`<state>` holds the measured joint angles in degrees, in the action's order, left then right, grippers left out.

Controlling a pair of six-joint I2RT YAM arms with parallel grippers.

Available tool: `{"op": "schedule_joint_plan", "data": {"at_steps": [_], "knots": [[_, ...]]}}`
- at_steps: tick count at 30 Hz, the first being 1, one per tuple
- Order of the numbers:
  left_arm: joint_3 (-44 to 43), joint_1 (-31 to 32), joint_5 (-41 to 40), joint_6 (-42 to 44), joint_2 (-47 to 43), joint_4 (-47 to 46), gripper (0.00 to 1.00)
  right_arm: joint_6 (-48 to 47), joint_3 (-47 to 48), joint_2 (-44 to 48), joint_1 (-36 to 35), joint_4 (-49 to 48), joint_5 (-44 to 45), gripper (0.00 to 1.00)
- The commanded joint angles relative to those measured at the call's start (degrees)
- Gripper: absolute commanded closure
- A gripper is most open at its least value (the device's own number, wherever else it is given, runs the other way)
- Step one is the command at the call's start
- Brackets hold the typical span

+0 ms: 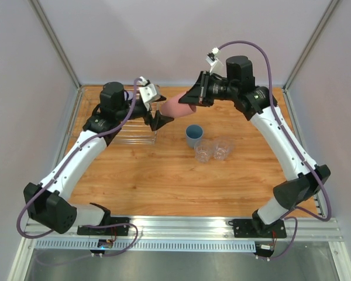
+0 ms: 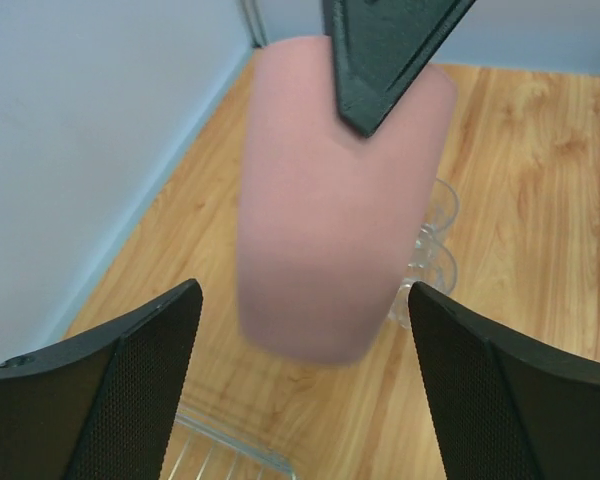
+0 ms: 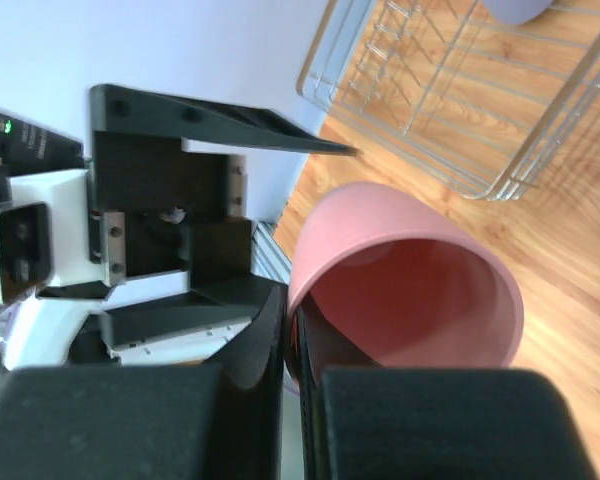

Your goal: Load the cups into the dish rack

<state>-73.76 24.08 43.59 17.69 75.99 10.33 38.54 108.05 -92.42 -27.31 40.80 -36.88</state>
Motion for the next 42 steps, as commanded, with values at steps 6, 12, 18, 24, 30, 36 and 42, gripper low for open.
{"op": "schedule_joint_plan", "data": {"at_steps": [6, 12, 18, 24, 30, 36, 42], "knots": [[10.8, -12.2, 10.3, -33.1, -10.2, -34.9, 0.00, 20.9, -14.9, 7.4, 8.1, -32.1, -8.7, 1.00], [20.5, -12.1, 1.5, -55.4, -9.4, -60.5, 0.00, 34.7, -15.1, 6.2, 8.2, -51.1, -9.5, 0.99], [19.7, -10.1, -14.1, -67.8, -6.0, -64.2, 0.00, 37.7, -15.9, 4.6, 6.1, -55.5, -5.9, 1.00], [15.9, -7.5, -17.5, -70.5, -1.7, -66.1, 0.00, 40.0, -17.2, 3.0, 4.5, -58.2, -5.4, 1.00], [16.5, -7.5, -17.8, -71.2, -1.5, -67.7, 0.00, 30.3, -15.3, 4.0, 4.3, -46.5, -4.8, 1.00], [15.9, -5.5, -25.1, -81.5, -0.1, -66.2, 0.00, 31.7, -20.1, 5.8, 3.4, -55.3, -3.6, 1.00], [13.7, 0.0, -31.8, -90.2, 0.9, -57.7, 0.00, 32.7, -20.3, 5.0, 1.5, -59.7, -1.2, 0.99]]}}
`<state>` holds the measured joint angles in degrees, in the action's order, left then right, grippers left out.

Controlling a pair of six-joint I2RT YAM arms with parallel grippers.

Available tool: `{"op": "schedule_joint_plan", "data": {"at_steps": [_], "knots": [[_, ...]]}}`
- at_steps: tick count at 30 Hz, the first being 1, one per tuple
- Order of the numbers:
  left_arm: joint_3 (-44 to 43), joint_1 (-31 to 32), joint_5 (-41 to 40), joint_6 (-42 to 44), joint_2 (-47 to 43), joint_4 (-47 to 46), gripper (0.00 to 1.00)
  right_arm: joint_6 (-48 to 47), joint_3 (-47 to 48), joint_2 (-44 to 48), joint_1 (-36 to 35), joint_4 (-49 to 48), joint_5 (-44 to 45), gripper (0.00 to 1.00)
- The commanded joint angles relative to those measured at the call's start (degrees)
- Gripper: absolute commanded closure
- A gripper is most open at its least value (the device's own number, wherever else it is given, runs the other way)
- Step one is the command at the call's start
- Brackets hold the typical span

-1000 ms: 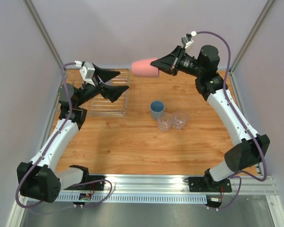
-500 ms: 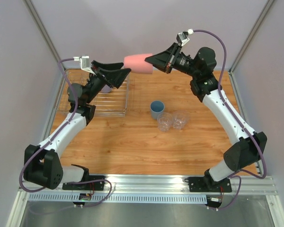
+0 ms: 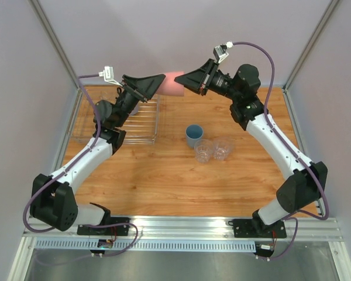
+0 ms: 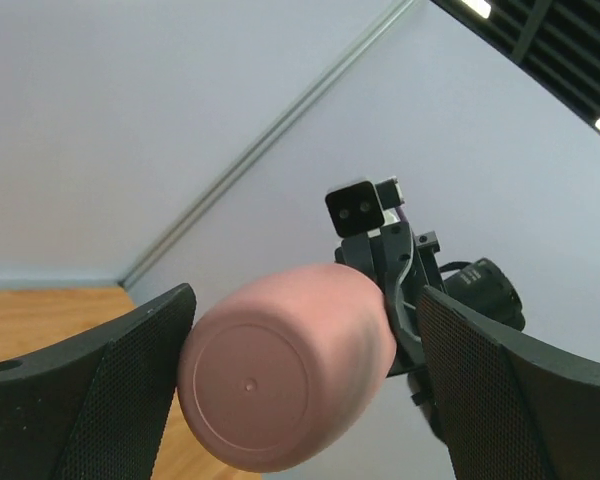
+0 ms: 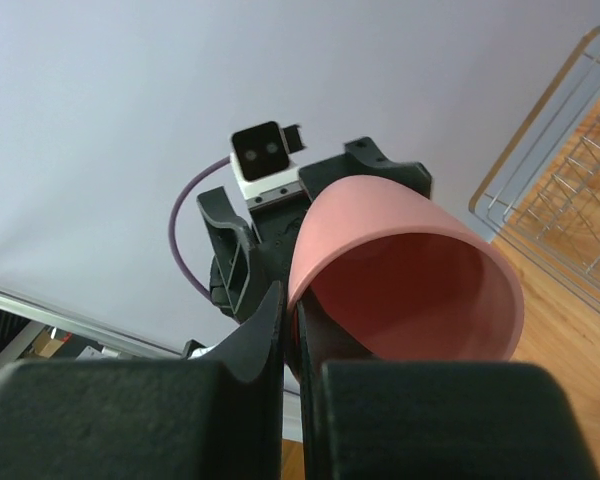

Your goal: Load the cups into the dish rack

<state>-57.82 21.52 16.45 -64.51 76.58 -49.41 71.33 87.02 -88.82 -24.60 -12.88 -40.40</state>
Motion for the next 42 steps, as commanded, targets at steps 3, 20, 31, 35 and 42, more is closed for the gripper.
{"op": "schedule_joint_plan", "data": {"at_steps": [3, 20, 31, 35, 42], "knots": [[-3.1, 3.8, -7.5, -12.1, 0.2, 8.8, 0.00, 0.3, -0.3, 1.8, -1.6, -7.7, 4.3, 1.00], [-5.7, 4.5, -18.9, -20.2, -3.5, 20.8, 0.06, -3.9, 3.2, 1.9, -2.7, -2.2, 6.5, 1.00], [-7.7, 4.8, -18.0, -14.5, -3.9, 21.2, 0.32, -4.2, 5.3, 0.9, -3.3, 2.6, 6.6, 0.99], [-7.7, 4.8, -18.0, -13.8, -4.2, 22.3, 0.50, -5.3, 6.1, 0.5, -3.4, 4.5, 5.9, 0.99], [-6.4, 4.8, -19.9, -13.6, -4.6, 21.7, 0.58, -8.8, 9.6, -0.1, -3.4, 12.3, 5.7, 0.76]]}}
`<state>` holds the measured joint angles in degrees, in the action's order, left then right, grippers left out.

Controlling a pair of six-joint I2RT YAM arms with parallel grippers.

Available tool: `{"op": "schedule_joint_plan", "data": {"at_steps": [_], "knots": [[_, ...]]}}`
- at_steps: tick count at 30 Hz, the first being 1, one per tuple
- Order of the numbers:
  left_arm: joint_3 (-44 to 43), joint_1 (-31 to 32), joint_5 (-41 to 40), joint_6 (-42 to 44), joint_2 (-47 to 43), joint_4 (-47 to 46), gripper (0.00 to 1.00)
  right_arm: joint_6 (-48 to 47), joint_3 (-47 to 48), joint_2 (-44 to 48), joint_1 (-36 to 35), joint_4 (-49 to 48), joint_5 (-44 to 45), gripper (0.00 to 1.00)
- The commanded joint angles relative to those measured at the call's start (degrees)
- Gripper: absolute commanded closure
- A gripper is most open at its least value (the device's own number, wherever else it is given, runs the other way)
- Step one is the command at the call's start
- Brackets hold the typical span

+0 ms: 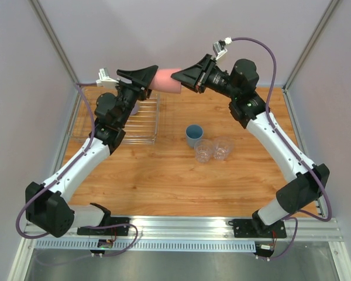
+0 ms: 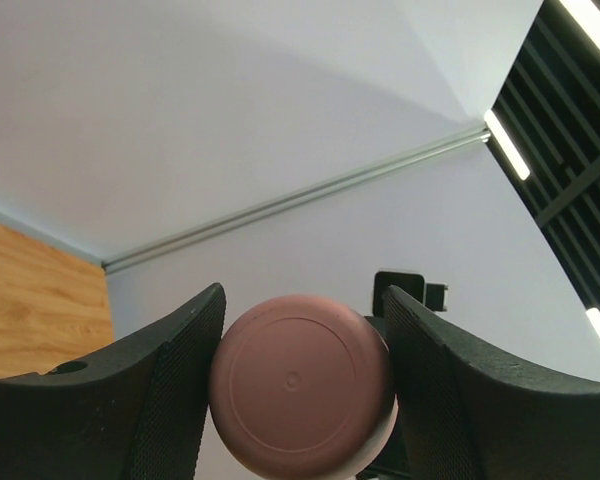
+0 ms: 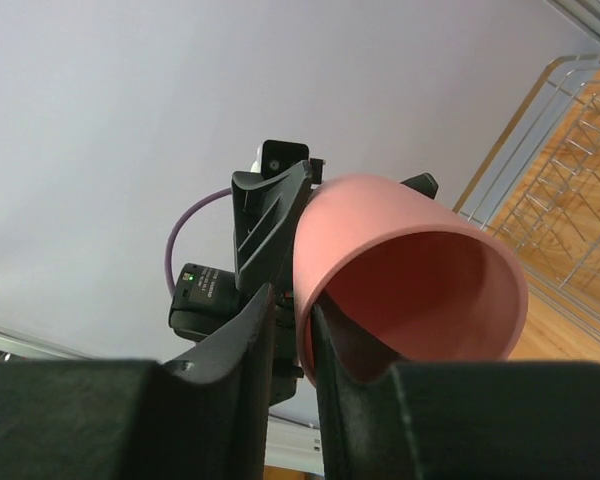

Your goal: Load the cups into the dish rack

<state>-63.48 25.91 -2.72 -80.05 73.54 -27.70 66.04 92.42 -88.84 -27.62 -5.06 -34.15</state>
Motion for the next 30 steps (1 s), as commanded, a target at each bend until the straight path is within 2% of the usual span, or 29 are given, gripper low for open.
{"op": "schedule_joint_plan", "data": {"at_steps": [1, 3, 4, 7, 12, 16, 19, 20, 23, 24, 27, 30], "knots": [[-0.2, 0.4, -1.1, 2.2, -1.8, -0.5, 0.58, -5.7, 6.1, 0.0, -0.5, 9.1, -0.2, 0.64], [0.2, 0.3, -2.0, 2.8, -2.1, -1.3, 0.59, -8.2, 7.9, 0.4, -0.3, 13.8, 1.5, 0.46], [0.4, 0.2, -2.5, 3.7, -2.4, -1.3, 0.60, -8.9, 9.1, 0.5, -0.2, 17.1, 2.1, 0.25], [-0.4, 0.2, -2.9, 6.6, -2.5, -1.5, 0.61, -9.4, 9.6, 0.7, 0.1, 19.1, 2.0, 0.00], [-1.3, -0.4, -3.6, 15.2, -3.5, 1.7, 0.62, -12.8, 10.9, 1.5, 1.7, 26.1, 3.1, 0.00], [-1.6, -2.7, -4.0, 24.1, -4.6, 5.7, 0.63, -18.7, 12.5, 3.6, 3.4, 36.8, 7.8, 0.00], [-1.9, -4.4, -4.0, 32.5, -5.0, 10.0, 0.64, -21.0, 10.9, 6.2, 4.8, 39.5, 10.9, 0.00], [-2.1, -4.6, -4.0, 38.6, -5.1, 11.1, 0.64, -21.2, 9.2, 6.7, 5.7, 39.7, 11.3, 0.00], [-2.3, -4.7, -4.9, 49.5, -4.7, 14.6, 0.64, -22.9, 6.9, 8.8, 7.0, 41.0, 12.9, 0.00], [-1.6, -4.8, -5.8, 55.0, -4.6, 14.9, 0.64, -23.7, 5.2, 9.3, 7.3, 42.3, 13.8, 0.00], [1.5, -5.3, -8.3, 64.1, -3.7, 12.9, 0.64, -26.7, 2.1, 11.0, 7.7, 44.8, 18.0, 0.00], [4.9, -5.5, -9.9, 68.6, -1.6, 7.5, 0.64, -28.6, -1.5, 12.4, 8.1, 45.1, 21.1, 0.00]]}}
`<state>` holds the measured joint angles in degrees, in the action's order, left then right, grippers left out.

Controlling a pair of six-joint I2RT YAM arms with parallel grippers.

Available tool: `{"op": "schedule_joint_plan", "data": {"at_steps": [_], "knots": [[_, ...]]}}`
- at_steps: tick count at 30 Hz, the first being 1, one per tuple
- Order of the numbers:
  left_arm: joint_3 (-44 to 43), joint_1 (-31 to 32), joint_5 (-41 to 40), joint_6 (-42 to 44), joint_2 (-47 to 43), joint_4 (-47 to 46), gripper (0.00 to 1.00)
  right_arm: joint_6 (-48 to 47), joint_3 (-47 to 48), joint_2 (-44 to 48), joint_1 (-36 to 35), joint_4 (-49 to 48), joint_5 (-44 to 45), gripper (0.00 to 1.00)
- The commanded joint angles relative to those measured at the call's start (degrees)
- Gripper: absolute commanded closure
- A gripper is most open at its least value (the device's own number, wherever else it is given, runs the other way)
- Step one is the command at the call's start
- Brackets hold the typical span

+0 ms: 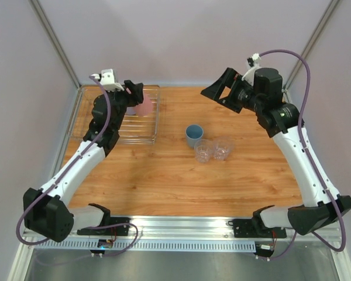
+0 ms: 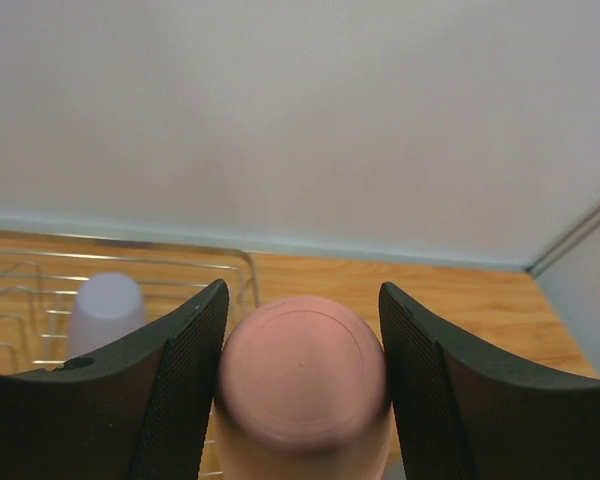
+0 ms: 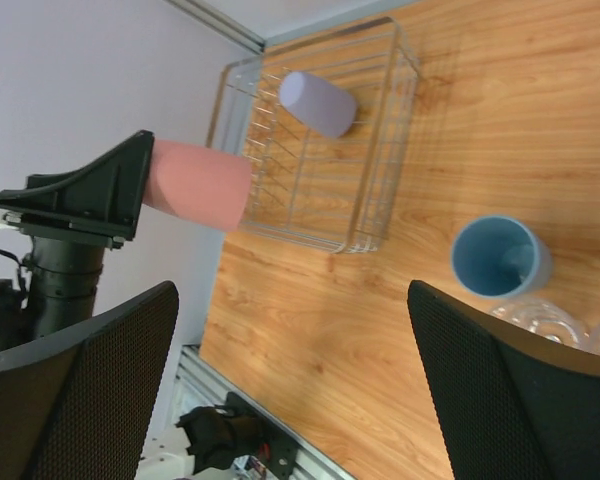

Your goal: Load the cups into the dish rack

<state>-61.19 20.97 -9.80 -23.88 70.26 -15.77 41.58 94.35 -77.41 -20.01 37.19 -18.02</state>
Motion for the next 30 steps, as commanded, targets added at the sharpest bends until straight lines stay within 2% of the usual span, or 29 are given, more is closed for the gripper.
{"op": "schedule_joint_plan", "data": {"at_steps": [1, 9, 17, 23, 30], "knots": [[3.1, -0.7, -3.3, 13.1, 2.6, -6.9, 0.64, -4.6, -4.5, 1.1, 0.8, 2.5, 5.6, 0.00], [3.5, -1.5, -1.5, 18.7, 15.9, -24.4, 0.64, -8.2, -9.8, 1.1, 3.2, 0.4, 9.1, 0.00], [-0.6, -3.0, -2.3, 18.5, 29.3, -33.4, 0.63, -10.8, -11.8, 1.6, 8.5, -3.9, 8.5, 0.00], [-6.3, -3.2, 0.5, 17.1, 36.5, -36.9, 0.62, -12.7, -12.8, 1.9, 11.1, -4.5, 7.6, 0.00], [-11.5, -3.6, -1.5, 17.7, 43.2, -35.5, 0.62, -12.8, -12.4, 1.2, 12.8, -3.8, 6.2, 0.00]]}}
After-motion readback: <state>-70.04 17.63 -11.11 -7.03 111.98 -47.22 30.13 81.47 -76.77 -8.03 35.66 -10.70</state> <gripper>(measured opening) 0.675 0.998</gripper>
